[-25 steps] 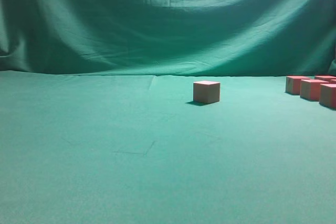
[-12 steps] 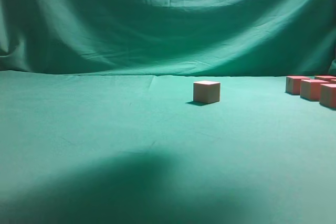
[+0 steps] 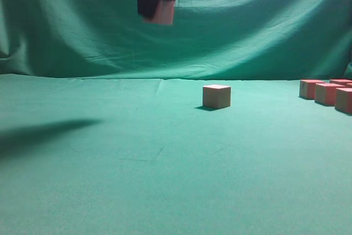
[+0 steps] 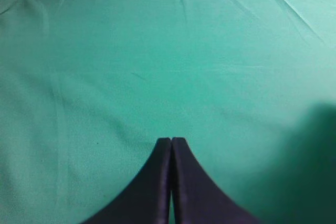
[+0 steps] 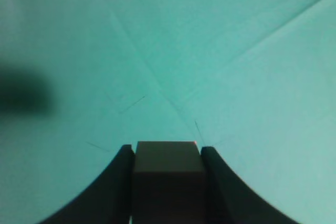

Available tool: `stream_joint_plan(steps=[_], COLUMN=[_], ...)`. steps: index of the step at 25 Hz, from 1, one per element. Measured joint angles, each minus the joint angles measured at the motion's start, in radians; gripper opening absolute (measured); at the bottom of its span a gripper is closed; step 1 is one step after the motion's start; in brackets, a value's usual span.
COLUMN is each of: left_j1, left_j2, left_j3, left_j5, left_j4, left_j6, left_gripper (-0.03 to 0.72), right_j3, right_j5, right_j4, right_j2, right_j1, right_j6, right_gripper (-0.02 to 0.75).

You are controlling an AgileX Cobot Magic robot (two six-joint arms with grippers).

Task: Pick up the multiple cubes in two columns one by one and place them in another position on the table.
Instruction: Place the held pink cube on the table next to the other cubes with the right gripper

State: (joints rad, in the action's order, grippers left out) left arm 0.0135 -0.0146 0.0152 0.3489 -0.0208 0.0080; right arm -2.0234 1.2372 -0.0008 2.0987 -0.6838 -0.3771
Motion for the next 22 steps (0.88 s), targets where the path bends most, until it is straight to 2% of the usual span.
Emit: stream_joint_plan(steps=[6,13,22], left_j1=[0.000,0.000,0.000], left_j2=[0.000,0.000,0.000], left_j3=[0.000,0.000,0.000], left_j5=[0.000,0.000,0.000], left_j4=[0.000,0.000,0.000], left_j6=[0.000,0.000,0.000], left_gripper=[0.000,0.000,0.000], right_j3=[-0.014,-0.016,-0.016], right_j5=[0.000,-0.058,-0.123], right_j4=[-0.049,-0.109,-0.126], right_j2=[0.110,0.170,0.213], right_j1=[0.000,0.026,0.065], right_j6=[-0.166,-0.248,-0.312], right_gripper=[0.261,0.261,0.261])
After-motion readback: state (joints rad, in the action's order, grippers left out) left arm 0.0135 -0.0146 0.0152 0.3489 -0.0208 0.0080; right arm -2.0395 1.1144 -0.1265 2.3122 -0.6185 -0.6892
